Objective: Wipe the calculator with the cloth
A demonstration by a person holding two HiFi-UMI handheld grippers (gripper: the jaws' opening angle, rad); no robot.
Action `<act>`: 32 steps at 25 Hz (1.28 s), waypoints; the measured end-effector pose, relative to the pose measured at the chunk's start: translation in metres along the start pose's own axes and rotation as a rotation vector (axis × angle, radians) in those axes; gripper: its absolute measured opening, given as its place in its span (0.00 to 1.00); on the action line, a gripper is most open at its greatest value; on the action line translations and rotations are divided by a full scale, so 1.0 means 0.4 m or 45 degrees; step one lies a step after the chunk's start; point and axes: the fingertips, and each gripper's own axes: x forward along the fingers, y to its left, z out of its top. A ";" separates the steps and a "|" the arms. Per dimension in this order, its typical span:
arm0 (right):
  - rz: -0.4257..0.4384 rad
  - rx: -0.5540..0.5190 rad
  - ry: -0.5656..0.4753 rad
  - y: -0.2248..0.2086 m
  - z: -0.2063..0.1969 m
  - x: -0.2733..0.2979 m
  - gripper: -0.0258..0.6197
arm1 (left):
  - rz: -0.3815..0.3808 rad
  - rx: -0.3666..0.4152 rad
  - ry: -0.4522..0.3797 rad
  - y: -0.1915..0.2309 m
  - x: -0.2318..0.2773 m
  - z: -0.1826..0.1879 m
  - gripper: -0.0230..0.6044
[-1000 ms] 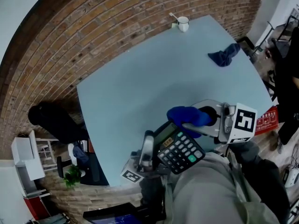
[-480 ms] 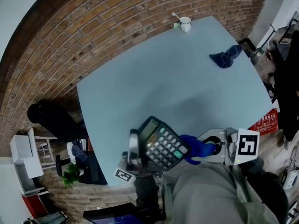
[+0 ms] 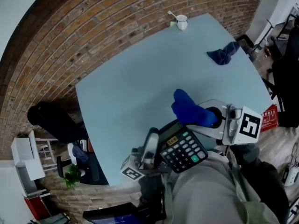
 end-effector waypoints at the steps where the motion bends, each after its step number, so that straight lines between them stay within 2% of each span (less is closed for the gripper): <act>1: 0.030 0.016 0.012 0.014 -0.003 0.006 0.15 | 0.003 -0.006 -0.015 0.002 -0.001 0.001 0.10; 5: 0.204 0.104 0.054 0.108 -0.017 -0.010 0.15 | 0.052 -0.005 -0.107 0.013 -0.019 0.053 0.10; 9: 0.288 0.116 0.209 0.192 -0.064 -0.038 0.15 | 0.175 0.057 -0.198 0.041 -0.048 0.107 0.10; 12: 0.349 0.138 0.284 0.246 -0.102 -0.035 0.15 | 0.231 0.072 -0.285 0.058 -0.065 0.130 0.10; 15: 0.440 0.108 0.287 0.303 -0.130 0.015 0.15 | 0.264 0.067 -0.350 0.069 -0.067 0.133 0.10; 20: 0.571 0.031 0.372 0.382 -0.175 0.079 0.15 | 0.304 0.073 -0.402 0.075 -0.057 0.125 0.10; 25: 0.596 0.012 0.452 0.404 -0.208 0.071 0.15 | 0.300 0.080 -0.401 0.071 -0.065 0.125 0.10; 28: 0.563 -0.024 0.458 0.390 -0.210 0.063 0.15 | 0.283 0.060 -0.399 0.069 -0.061 0.119 0.10; 30: 0.476 -0.031 0.444 0.349 -0.203 0.048 0.15 | 0.283 0.063 -0.408 0.068 -0.064 0.123 0.10; 32: 0.324 0.034 0.373 0.291 -0.182 0.035 0.15 | 0.298 0.088 -0.399 0.069 -0.067 0.120 0.10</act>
